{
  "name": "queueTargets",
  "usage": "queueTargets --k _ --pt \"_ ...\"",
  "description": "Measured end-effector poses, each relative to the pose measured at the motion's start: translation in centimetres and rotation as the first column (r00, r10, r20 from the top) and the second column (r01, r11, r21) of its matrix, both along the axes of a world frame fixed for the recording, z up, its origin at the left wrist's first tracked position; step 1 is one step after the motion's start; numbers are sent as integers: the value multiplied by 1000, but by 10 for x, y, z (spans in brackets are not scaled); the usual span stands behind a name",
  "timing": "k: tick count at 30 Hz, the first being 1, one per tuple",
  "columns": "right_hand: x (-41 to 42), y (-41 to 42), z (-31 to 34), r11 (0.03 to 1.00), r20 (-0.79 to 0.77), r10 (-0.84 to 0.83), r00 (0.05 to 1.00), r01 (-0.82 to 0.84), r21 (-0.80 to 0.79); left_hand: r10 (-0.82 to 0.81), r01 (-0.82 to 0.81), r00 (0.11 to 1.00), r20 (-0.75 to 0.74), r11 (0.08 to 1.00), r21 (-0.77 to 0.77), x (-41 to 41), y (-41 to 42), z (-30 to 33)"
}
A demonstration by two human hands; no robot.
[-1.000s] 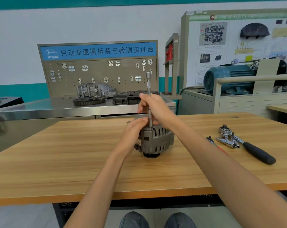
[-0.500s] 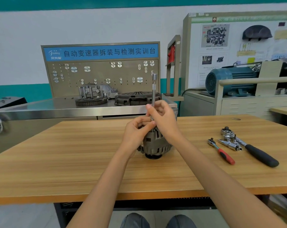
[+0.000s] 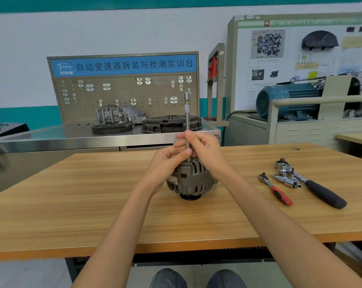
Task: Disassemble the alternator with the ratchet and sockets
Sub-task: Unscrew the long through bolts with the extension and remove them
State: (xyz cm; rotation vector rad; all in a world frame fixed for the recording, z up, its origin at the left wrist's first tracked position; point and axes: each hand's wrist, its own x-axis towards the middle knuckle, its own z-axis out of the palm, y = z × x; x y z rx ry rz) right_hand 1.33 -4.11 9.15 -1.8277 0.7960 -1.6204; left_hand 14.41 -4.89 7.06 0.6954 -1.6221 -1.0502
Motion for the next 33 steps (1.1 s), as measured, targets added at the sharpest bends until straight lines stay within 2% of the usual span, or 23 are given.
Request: queueTargets --k 5,12,17,20,24,29,33 --pt "1 -2 -4 1000 0 -23 1000 23 -20 79 -76 995 54 996 -50 0 -5 4" --pt "-10 -5 -4 998 -4 -62 998 62 14 113 -113 993 14 992 -51 -9 -6 -1" --pt "-11 -5 -4 1000 12 1 1000 -1 1 -5 6 1000 24 1000 -14 -3 -2 0" --pt "-9 -3 -4 1000 4 27 1000 -27 -5 -20 20 999 36 1000 -2 -1 -1 0" --pt "-8 -1 -5 1000 -17 4 1000 -4 0 13 -13 999 -45 1000 3 -6 0 0" --pt "-6 -2 -7 998 21 -11 1000 10 68 51 -51 998 -39 999 6 -9 0 1" --pt "-6 -3 -7 999 38 -23 999 21 48 102 -102 994 -44 995 4 -11 0 2"
